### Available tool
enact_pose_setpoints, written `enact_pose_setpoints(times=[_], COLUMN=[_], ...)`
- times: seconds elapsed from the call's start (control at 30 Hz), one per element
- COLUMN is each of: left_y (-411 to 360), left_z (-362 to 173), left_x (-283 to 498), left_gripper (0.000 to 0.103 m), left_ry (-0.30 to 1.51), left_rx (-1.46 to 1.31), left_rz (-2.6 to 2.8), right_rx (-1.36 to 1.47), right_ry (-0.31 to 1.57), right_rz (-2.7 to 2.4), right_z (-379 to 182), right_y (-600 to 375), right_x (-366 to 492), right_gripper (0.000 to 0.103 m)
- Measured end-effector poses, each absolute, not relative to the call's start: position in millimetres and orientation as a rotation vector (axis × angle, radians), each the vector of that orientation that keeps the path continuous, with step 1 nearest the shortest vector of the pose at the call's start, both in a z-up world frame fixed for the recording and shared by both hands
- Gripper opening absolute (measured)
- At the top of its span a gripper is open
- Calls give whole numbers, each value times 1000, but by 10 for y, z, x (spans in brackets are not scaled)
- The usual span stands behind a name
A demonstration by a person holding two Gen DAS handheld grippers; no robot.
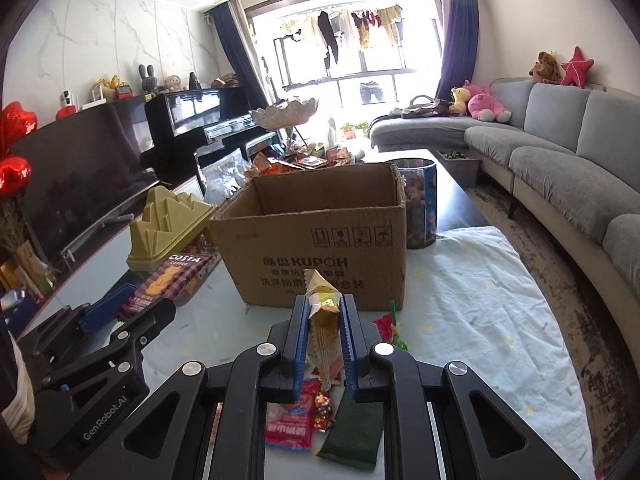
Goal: Organize snacks
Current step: 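Carry both packs into the KUPOH cardboard box and open both tools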
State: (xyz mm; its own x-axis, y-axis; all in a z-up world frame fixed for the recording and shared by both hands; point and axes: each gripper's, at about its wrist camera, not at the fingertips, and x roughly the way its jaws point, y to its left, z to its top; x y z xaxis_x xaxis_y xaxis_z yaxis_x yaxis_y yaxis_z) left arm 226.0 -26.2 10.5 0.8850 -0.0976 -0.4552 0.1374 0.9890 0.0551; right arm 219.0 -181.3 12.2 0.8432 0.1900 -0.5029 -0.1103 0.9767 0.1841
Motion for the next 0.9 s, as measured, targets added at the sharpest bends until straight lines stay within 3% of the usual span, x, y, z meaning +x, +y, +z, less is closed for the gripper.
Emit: enact_pose_setpoints(times=[0.5,0.9], left_y=[-306,-438], left_z=[631,558], left_x=[2929,3564], left_gripper=[45,45], left_ry=[408,454], left_rx=[110,137], left_rz=[-174,-185], right_rx=[134,136], right_ry=[424,468], right_rz=[169,152], right_z=[690,574], right_y=[-1742,-1823], right_x=[2834,3400], right_gripper=[17,17])
